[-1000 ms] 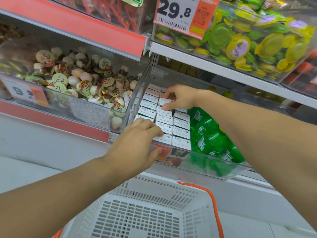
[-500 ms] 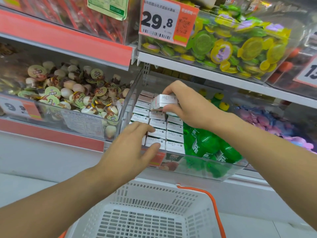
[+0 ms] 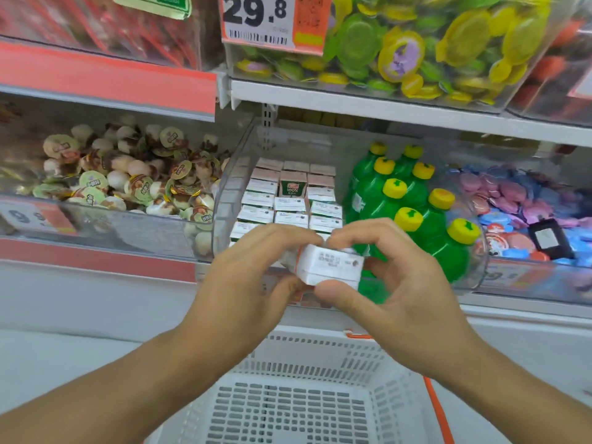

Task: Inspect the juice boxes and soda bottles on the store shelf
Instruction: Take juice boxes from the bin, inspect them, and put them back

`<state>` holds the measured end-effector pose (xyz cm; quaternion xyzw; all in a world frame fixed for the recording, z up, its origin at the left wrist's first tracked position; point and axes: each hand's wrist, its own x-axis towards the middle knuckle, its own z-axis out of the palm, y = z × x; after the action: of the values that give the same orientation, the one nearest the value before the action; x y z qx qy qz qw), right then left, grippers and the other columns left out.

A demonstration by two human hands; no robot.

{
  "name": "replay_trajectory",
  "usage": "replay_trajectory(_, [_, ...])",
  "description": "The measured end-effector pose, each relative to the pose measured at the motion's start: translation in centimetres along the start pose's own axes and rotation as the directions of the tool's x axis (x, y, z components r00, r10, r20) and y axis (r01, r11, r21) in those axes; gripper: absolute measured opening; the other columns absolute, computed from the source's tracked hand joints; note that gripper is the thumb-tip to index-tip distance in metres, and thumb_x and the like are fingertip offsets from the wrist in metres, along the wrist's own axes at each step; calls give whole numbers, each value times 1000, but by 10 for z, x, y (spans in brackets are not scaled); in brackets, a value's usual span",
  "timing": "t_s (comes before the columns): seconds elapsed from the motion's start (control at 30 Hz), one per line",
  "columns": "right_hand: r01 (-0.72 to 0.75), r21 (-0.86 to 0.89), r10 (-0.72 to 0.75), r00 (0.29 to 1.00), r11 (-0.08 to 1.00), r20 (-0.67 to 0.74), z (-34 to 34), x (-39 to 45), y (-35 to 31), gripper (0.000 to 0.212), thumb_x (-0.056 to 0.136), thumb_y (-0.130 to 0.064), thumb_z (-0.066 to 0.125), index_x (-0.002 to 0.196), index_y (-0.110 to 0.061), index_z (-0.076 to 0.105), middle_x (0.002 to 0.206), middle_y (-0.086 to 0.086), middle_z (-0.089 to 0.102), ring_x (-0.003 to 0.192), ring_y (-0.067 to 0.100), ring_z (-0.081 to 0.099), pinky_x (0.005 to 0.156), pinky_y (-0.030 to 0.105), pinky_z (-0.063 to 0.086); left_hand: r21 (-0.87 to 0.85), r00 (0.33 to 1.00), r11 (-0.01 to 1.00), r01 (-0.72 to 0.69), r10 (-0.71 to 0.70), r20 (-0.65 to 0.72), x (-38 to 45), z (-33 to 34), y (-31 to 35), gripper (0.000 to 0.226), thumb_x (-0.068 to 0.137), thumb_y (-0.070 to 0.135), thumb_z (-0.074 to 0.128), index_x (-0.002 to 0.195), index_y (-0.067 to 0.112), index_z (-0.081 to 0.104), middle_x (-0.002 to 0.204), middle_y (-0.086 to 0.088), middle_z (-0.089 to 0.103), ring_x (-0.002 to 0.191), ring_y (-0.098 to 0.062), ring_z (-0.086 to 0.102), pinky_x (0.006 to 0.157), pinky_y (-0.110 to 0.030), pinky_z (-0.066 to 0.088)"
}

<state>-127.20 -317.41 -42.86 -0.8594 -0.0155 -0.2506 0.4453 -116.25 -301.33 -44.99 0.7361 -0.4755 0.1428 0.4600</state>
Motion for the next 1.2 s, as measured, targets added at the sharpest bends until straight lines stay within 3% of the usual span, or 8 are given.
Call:
replay_trajectory(0.2, [-204,160,200,979,966,42,8,-19,5,38,81,-60,65,117,-48,57,123,-9,63,121,15,60,97,44,51,-232,995,968,93,-98,-7,-8,10,3,41,76,9,74,112,25,66,111,15,68,110,-8,65,93,-25,53])
replay_trajectory(0.37, [-228,292,232,972,929,20,6,-23,4,31,83,-48,66,114,-46,64,119,-4,66,115,15,65,84,25,54,-331,982,925,188,-174,71,-12,15,7,41,80,37,73,117,22,65,114,10,68,113,-18,65,94,-35,54])
replay_trajectory(0.6, [-254,352,270,963,901,2,6,-23,0,34,89,-37,62,122,-34,68,118,-9,67,111,6,67,85,16,51,-326,986,931,166,-148,80,-13,11,12,37,85,43,67,120,34,62,118,11,66,113,-22,63,92,-44,54])
replay_trajectory(0.73, [-260,294,272,962,920,1,4,-24,1,33,93,-43,56,122,-36,69,122,-12,66,117,6,63,92,15,47,-321,985,932,167,-146,88,-15,10,13,35,87,44,66,121,38,60,117,10,66,107,-23,64,89,-44,55])
replay_trajectory(0.87, [-258,293,267,964,921,8,6,-25,3,37,89,-51,52,122,-42,68,124,-16,65,123,9,59,104,39,46,-328,985,929,169,-147,91,-17,11,13,34,88,44,64,122,37,60,118,9,65,108,-23,64,89,-44,55])
replay_trajectory(1.0, [-253,337,264,964,907,12,4,-24,5,40,88,-45,51,121,-38,70,123,-12,65,124,16,59,107,47,44,-332,985,928,167,-144,91,-18,11,13,34,89,43,63,122,38,59,119,10,65,109,-22,63,88,-45,55])
replay_trajectory(1.1, [-257,342,265,964,904,25,3,-25,6,41,85,-42,52,122,-36,70,121,-9,68,121,14,61,104,43,48,-333,985,928,169,-147,89,-17,10,13,34,89,40,63,122,36,59,119,11,65,112,-23,62,88,-43,56])
replay_trajectory(1.2, [-251,377,261,965,892,24,2,-27,5,37,88,-30,62,124,-31,68,118,-3,72,116,11,66,90,24,54,-363,982,913,187,-165,92,-16,9,13,35,89,38,64,122,31,60,119,9,66,116,-22,62,93,-36,55])
